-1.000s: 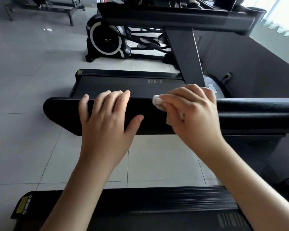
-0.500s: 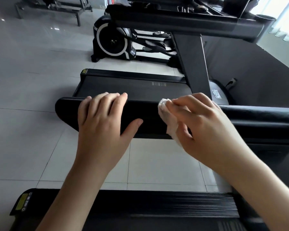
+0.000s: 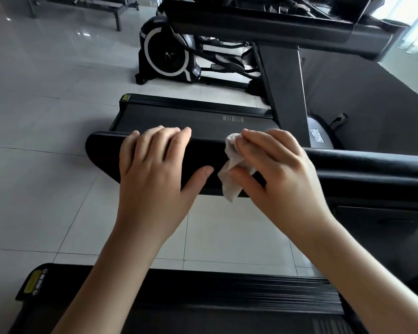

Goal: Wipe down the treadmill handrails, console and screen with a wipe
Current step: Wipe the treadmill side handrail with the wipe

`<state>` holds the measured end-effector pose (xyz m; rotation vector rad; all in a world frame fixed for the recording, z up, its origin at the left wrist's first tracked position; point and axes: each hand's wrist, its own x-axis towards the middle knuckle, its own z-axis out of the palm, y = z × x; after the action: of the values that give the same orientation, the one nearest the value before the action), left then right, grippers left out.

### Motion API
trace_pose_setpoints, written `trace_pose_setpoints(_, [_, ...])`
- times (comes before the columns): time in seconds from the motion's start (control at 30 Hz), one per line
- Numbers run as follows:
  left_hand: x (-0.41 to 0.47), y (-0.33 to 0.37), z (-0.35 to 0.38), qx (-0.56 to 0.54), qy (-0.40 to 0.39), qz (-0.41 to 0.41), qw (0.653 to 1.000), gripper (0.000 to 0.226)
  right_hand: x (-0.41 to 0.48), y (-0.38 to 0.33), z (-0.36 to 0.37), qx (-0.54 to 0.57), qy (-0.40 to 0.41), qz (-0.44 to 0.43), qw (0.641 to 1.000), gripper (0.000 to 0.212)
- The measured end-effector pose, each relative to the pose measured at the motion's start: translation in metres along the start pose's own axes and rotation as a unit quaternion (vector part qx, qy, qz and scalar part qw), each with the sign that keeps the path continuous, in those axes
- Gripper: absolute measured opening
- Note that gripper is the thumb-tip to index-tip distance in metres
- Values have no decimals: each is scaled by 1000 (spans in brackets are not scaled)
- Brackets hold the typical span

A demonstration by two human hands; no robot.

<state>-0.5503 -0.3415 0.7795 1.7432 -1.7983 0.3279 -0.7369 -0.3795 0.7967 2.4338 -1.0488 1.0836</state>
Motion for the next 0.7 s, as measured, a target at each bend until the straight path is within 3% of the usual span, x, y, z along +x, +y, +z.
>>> trace_pose_setpoints(0.17, [0,0,1,-4,2,1,1000,62,-10,11,-15,24,24,-28,999,17])
trace_pose_setpoints(0.4, [0,0,1,-5,0,-2,1000,62,3,-1,-27,-42,130,70,988,15])
trace_pose_setpoints(0.7, [-1,0,2,0,5,0,1000,62,-28,-14,-27,-29,-6,32,999,33])
